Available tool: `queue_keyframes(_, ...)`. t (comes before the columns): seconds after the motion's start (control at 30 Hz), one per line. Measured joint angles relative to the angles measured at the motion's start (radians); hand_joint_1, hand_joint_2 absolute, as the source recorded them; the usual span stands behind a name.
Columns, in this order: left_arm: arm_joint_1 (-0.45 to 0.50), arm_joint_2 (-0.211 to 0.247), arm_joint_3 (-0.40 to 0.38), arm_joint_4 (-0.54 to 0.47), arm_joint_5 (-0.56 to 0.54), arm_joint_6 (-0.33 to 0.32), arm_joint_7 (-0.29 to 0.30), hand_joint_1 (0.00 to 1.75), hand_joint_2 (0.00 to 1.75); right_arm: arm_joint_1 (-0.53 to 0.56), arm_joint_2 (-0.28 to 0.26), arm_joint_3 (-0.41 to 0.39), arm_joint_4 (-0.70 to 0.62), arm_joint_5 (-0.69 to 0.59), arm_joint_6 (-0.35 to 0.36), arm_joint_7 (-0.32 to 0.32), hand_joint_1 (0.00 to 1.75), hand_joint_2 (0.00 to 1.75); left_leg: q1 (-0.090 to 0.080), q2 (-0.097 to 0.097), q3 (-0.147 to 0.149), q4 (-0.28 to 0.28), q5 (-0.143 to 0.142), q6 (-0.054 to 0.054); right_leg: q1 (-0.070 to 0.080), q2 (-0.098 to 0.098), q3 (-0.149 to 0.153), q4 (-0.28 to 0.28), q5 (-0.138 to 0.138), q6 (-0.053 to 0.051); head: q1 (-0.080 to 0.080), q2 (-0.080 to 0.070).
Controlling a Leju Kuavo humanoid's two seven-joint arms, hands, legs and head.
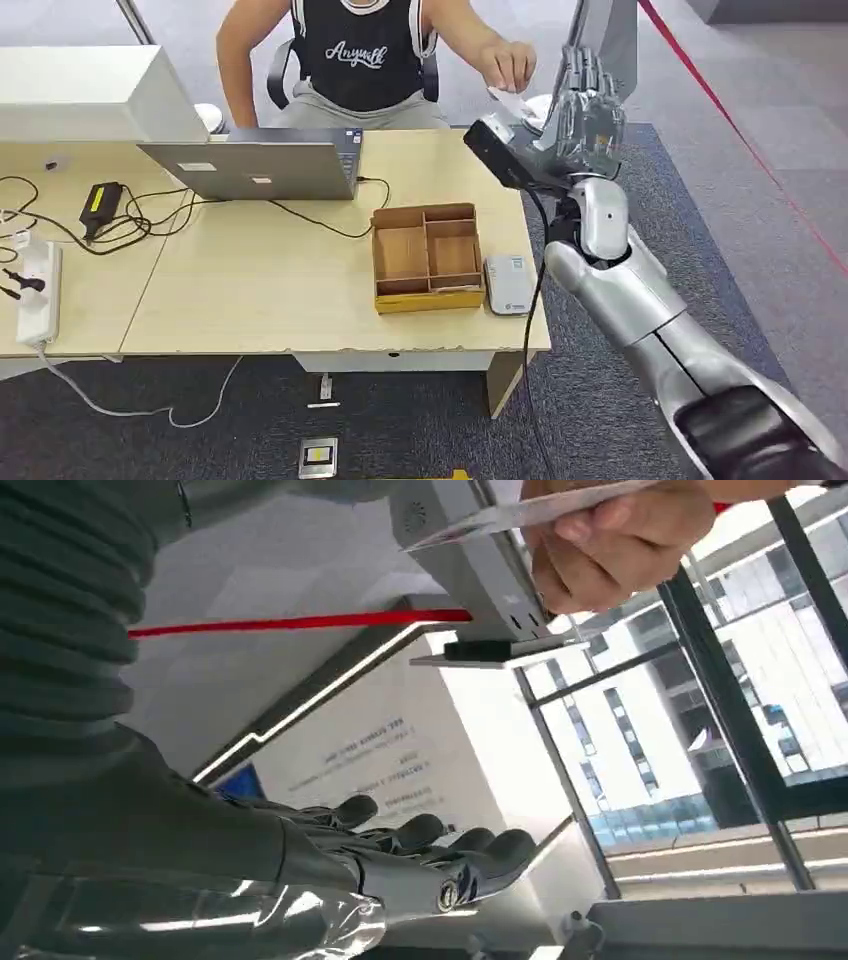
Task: Pass the card to the sensor for recognition and then transmit it.
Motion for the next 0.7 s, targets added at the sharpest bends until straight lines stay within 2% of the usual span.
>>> queue_keyframes(0.2, -0.003, 0.004, -0.016, 0.000, 0.009, 0.001, 0.001, 0.00, 0.00, -0.068, 0.009, 0.060, 0.088, -0.014, 0.058, 0.022, 0.00, 1.75, 0.000, 0.000, 0.000, 0.000, 0.000, 0.000, 0.000, 0.000, 0.000, 0.000, 0.000, 0.000, 0.000, 0.000)
queue_keyframes(0.5, 0.005, 0.009, -0.029, 0.000, 0.024, 0.003, 0.006, 0.00, 0.00, -0.114, 0.020, 0.107, 0.177, -0.039, 0.069, 0.039, 0.00, 1.75, 0.000, 0.000, 0.000, 0.000, 0.000, 0.000, 0.000, 0.000, 0.000, 0.000, 0.000, 0.000, 0.000, 0.000)
queue_keyframes(0.53, 0.006, 0.010, -0.031, 0.000, 0.024, 0.003, 0.005, 0.00, 0.00, -0.118, 0.021, 0.111, 0.184, -0.040, 0.071, 0.040, 0.12, 1.75, 0.000, 0.000, 0.000, 0.000, 0.000, 0.000, 0.000, 0.000, 0.000, 0.000, 0.000, 0.000, 0.000, 0.000)
queue_keyframes(0.57, 0.007, 0.010, -0.032, 0.000, 0.025, 0.003, 0.003, 0.00, 0.00, -0.121, 0.022, 0.115, 0.192, -0.042, 0.072, 0.041, 0.40, 1.75, 0.000, 0.000, 0.000, 0.000, 0.000, 0.000, 0.000, 0.000, 0.000, 0.000, 0.000, 0.000, 0.000, 0.000)
queue_keyframes(0.6, 0.008, 0.010, -0.032, 0.000, 0.026, 0.003, 0.001, 0.00, 0.00, -0.124, 0.024, 0.120, 0.201, -0.045, 0.074, 0.043, 0.40, 1.75, 0.000, 0.000, 0.000, 0.000, 0.000, 0.000, 0.000, 0.000, 0.000, 0.000, 0.000, 0.000, 0.000, 0.000)
queue_keyframes(0.63, 0.008, 0.010, -0.032, 0.000, 0.026, 0.003, 0.001, 0.00, 0.00, -0.127, 0.026, 0.124, 0.209, -0.047, 0.077, 0.046, 0.82, 1.75, 0.000, 0.000, 0.000, 0.000, 0.000, 0.000, 0.000, 0.000, 0.000, 0.000, 0.000, 0.000, 0.000, 0.000)
queue_keyframes(0.7, 0.008, 0.010, -0.033, 0.000, 0.027, 0.003, 0.000, 0.00, 0.00, -0.131, 0.027, 0.132, 0.222, -0.050, 0.079, 0.049, 0.82, 1.75, 0.000, 0.000, 0.000, 0.000, 0.000, 0.000, 0.000, 0.000, 0.000, 0.000, 0.000, 0.000, 0.000, 0.000)
